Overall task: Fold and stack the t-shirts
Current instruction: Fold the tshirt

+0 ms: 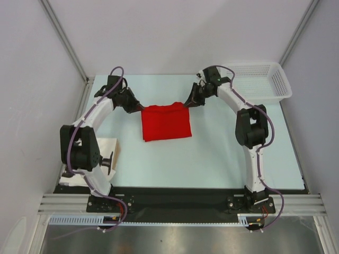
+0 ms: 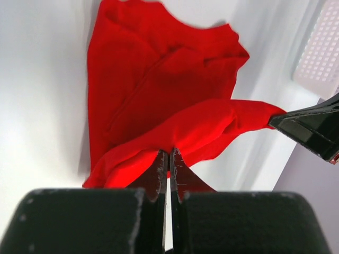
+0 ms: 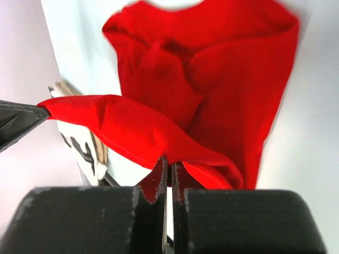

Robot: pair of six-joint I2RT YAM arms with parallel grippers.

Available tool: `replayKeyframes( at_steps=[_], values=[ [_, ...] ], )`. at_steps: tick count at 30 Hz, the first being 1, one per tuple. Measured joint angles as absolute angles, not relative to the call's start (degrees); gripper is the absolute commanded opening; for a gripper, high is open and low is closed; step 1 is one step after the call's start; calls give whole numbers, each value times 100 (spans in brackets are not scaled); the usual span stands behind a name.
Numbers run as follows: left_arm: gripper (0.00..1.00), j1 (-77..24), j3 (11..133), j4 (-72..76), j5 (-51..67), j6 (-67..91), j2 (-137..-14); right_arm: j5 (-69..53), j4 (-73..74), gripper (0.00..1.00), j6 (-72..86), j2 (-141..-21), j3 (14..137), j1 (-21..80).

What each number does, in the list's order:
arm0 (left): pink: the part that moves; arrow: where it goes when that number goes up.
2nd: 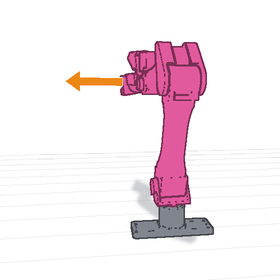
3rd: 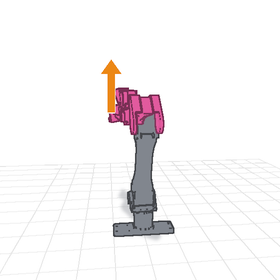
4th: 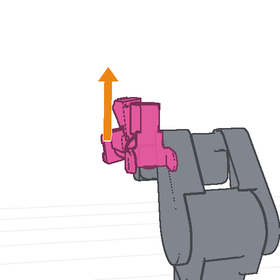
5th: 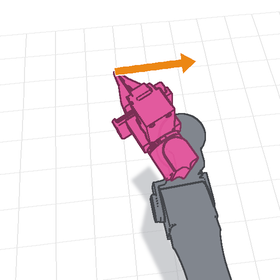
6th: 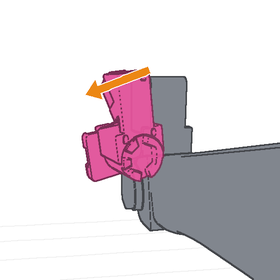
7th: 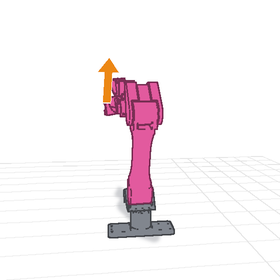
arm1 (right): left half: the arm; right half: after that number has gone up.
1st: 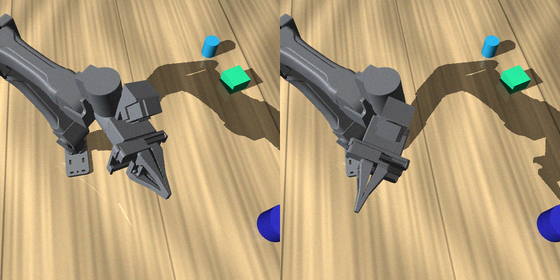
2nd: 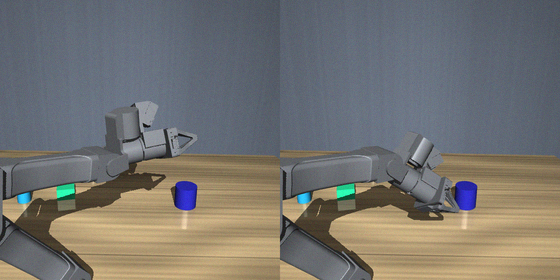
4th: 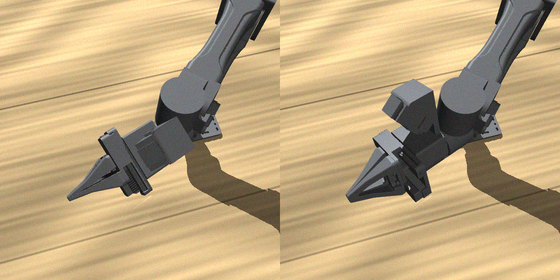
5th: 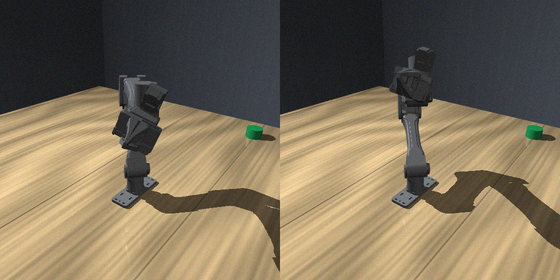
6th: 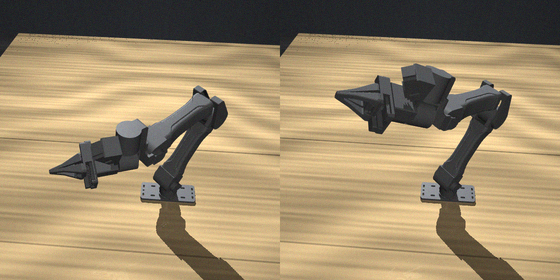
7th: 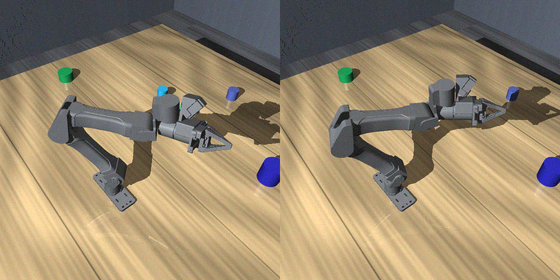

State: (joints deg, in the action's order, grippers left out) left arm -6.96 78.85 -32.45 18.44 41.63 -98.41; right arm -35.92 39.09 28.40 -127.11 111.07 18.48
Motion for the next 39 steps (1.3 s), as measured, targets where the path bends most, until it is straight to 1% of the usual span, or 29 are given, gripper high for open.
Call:
replayKeyframes(
  at_steps=[4,15,23,30,39],
  values=[
    [0,-644,8265,-3146,2023,4088,-10357,-3682,4045,0,2851,-13093,11583,1750],
    [0,-499,8523,-3048,2123,4086,-10842,-3979,3802,0,3162,-13666,12160,1649],
    [1,-414,8923,-3002,2182,4045,-11288,-4062,3614,0,3400,-14009,12381,1627],
    [0,-344,9155,-2932,2311,4045,-11622,-4066,3446,0,3618,-14059,12626,1601],
    [0,-279,9231,-2777,2418,4051,-11736,-4132,3089,0,3959,-14392,12905,1584]
  ],
)
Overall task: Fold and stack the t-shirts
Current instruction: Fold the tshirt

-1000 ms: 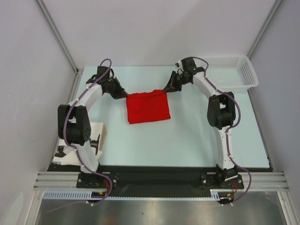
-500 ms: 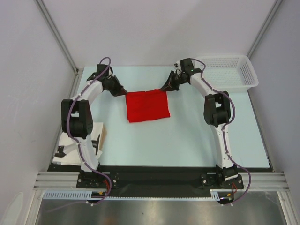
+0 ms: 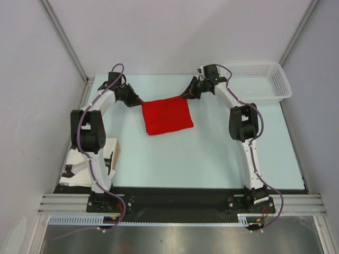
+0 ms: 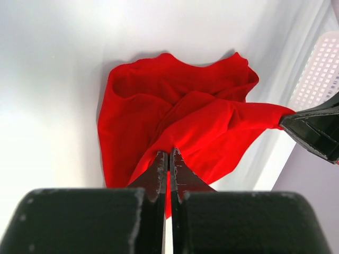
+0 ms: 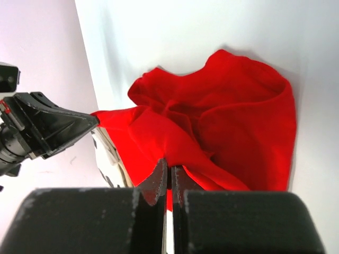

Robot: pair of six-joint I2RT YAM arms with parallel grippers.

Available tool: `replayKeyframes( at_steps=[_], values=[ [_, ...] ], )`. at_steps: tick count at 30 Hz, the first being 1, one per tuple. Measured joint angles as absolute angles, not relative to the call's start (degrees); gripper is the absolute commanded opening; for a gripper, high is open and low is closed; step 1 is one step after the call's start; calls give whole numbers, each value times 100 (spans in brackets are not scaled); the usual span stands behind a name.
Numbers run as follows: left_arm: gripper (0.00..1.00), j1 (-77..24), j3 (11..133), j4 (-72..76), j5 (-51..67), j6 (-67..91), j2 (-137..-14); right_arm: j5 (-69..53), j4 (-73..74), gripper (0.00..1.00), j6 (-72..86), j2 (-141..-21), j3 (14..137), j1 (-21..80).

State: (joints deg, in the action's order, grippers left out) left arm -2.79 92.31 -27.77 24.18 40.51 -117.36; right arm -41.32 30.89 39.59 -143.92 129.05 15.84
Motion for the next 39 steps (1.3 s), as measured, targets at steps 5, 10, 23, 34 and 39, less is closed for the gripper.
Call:
replayKeyframes(
  at_steps=[5,10,23,34,39],
  values=[
    [0,-244,9406,-2729,2480,4069,-11858,-4150,2792,0,4191,-14414,12905,1581],
    [0,-196,9570,-2615,2495,4108,-12075,-4158,2425,0,4425,-14479,12912,1577],
    [3,-117,9974,-2541,2574,4206,-12656,-4285,1503,11,5212,-15179,13128,1551],
    [46,14,10713,-2829,2178,4206,-13089,-3972,1184,49,5774,-15714,13915,1426],
    [39,69,10809,-2910,1841,3887,-12704,-3765,1765,54,5116,-15550,14230,1273]
  ],
)
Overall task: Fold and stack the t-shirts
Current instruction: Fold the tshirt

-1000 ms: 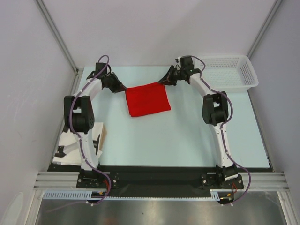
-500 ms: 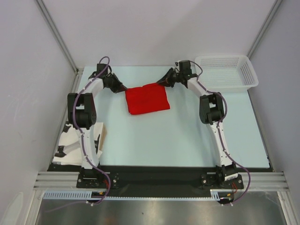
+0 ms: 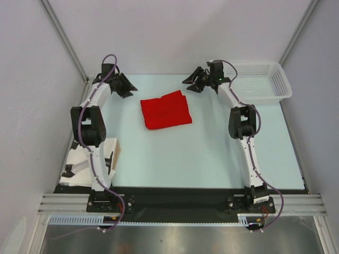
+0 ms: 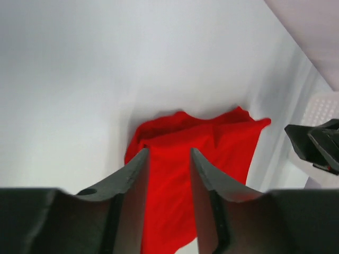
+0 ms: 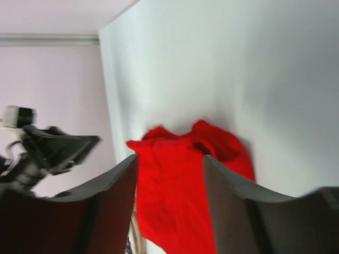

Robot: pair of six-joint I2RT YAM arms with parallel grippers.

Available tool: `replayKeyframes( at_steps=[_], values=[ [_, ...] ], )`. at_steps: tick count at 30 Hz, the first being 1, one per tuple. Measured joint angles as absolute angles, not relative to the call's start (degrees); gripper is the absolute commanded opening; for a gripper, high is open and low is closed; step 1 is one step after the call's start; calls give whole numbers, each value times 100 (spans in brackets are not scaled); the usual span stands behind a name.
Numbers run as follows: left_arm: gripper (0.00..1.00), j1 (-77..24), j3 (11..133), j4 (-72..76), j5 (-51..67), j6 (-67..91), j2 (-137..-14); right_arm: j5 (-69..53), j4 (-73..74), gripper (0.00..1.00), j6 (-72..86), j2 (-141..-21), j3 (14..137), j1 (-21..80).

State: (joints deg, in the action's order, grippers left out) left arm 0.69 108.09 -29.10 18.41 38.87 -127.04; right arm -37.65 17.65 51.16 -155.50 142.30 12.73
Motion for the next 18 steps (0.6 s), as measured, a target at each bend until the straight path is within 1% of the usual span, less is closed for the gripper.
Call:
replayKeyframes(
  at_steps=[1,2,3,4,5,7,9,11,12,13,14,18],
  values=[
    [34,71,10665,-2862,1848,3861,-12527,-3730,1885,51,4921,-15408,14101,1249],
    [26,69,10479,-2766,1920,3857,-12326,-3708,1975,45,4751,-15242,13869,1225],
    [24,56,10210,-2543,2086,3868,-12099,-3708,2034,44,4587,-15030,13570,1214],
    [24,40,9977,-2390,2202,3881,-11913,-3726,2130,44,4458,-14855,13351,1219],
    [27,1,9618,-2143,2414,3918,-11660,-3758,2213,47,4318,-14728,13209,1251],
    [32,-104,9133,-1852,2630,3962,-11386,-3820,2290,47,4121,-14608,13117,1358],
    [36,-242,8711,-1546,2805,4005,-11279,-3913,2259,46,3992,-14560,13096,1564],
    [36,-344,8447,-1365,2939,4010,-11299,-4032,2128,42,3979,-14553,13054,1806],
    [33,-388,8355,-1284,3055,4014,-11340,-4088,2014,30,3997,-14562,13019,1903],
    [29,-416,8289,-1162,3201,4058,-11404,-4152,1925,27,4032,-14580,13006,2016],
    [23,-427,8259,-980,3361,4104,-11493,-4224,1800,25,4117,-14621,13006,2115],
    [20,-410,8263,-198,3765,4333,-11963,-4362,1066,18,4493,-14879,13008,2324]
  ],
)
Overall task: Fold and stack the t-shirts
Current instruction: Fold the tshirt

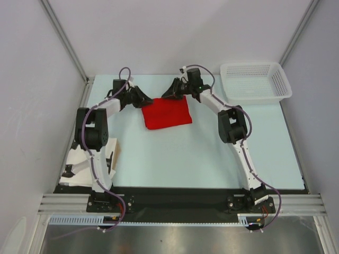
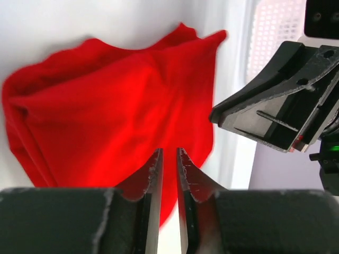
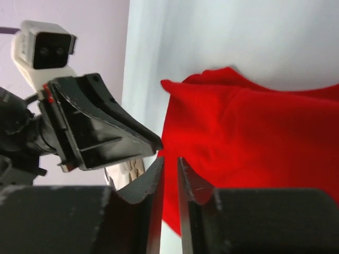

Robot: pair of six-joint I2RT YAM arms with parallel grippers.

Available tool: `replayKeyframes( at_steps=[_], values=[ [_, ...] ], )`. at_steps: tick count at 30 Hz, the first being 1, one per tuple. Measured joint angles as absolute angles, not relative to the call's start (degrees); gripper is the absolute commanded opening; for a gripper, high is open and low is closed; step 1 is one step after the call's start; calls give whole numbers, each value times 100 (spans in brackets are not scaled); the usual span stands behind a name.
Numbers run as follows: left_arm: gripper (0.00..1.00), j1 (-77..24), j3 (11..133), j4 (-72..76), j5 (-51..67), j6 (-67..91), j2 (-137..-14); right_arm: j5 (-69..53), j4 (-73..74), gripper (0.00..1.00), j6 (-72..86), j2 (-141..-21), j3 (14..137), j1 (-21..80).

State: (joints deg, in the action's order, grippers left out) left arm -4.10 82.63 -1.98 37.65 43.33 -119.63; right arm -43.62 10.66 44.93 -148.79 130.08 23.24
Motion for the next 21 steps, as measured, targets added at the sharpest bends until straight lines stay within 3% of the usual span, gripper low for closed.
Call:
replayKeyframes(
  at_steps=[3,18,21],
  values=[
    [18,-401,8263,145,3844,4427,-12346,-4329,499,14,4812,-15214,13008,2322],
    [19,-244,9411,860,4029,4810,-13738,-3717,-572,14,5614,-15915,12914,1841],
    [24,-193,9821,799,4040,4797,-14038,-3603,-587,14,5756,-16033,13074,1719]
  ],
)
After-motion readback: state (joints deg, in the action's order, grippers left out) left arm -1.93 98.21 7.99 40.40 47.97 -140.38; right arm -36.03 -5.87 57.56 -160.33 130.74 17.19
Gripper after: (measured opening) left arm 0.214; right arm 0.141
